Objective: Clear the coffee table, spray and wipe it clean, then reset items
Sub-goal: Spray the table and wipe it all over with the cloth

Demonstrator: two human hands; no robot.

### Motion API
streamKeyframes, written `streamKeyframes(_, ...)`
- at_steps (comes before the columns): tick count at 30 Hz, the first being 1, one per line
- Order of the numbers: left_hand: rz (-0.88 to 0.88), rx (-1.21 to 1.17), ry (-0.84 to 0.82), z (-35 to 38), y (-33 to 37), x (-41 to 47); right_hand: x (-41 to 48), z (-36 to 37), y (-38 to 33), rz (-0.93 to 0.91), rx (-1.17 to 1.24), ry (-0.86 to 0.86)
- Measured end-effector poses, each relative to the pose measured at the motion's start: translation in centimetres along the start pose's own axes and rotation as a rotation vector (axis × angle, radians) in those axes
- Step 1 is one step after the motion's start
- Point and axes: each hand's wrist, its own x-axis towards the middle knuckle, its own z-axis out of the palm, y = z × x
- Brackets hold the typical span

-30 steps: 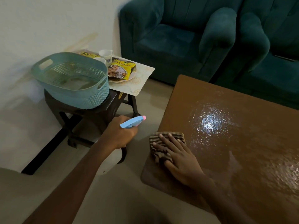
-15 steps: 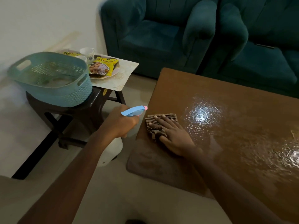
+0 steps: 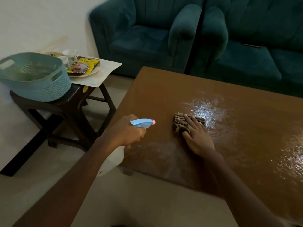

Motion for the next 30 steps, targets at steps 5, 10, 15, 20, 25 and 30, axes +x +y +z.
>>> streamKeyframes(5, 0.005, 0.066, -0.086, 2.6, 0.9, -0.9, -5.0, 0.3, 0.2, 0.102, 0.049, 0.051)
streamKeyframes(10, -0.032, 0.156, -0.062, 3.6, 0.7, -1.7, -4.7, 0.9, -0.2, 0.211, 0.065, 0.084)
streamKeyframes(15, -0.028, 0.228, -0.022, 2.0, -0.5, -2.7, -2.1, 1.8, -3.2, 0.294, 0.027, 0.068)
streamKeyframes(20, 0.008, 0.135, 0.042, 0.9, -2.4, -2.7, -2.9, 3.4, -8.2, 0.014, -0.052, 0.007)
streamKeyframes(25, 0.013, 0.076, 0.044, 0.1, -4.1, -2.3, -9.3, 3.1, -6.4, -0.171, -0.059, -0.049)
streamKeyframes(30, 0.028, 0.077, 0.041, -0.4, -4.5, -2.9, -6.0, 1.3, -2.0, 0.196, -0.050, 0.046)
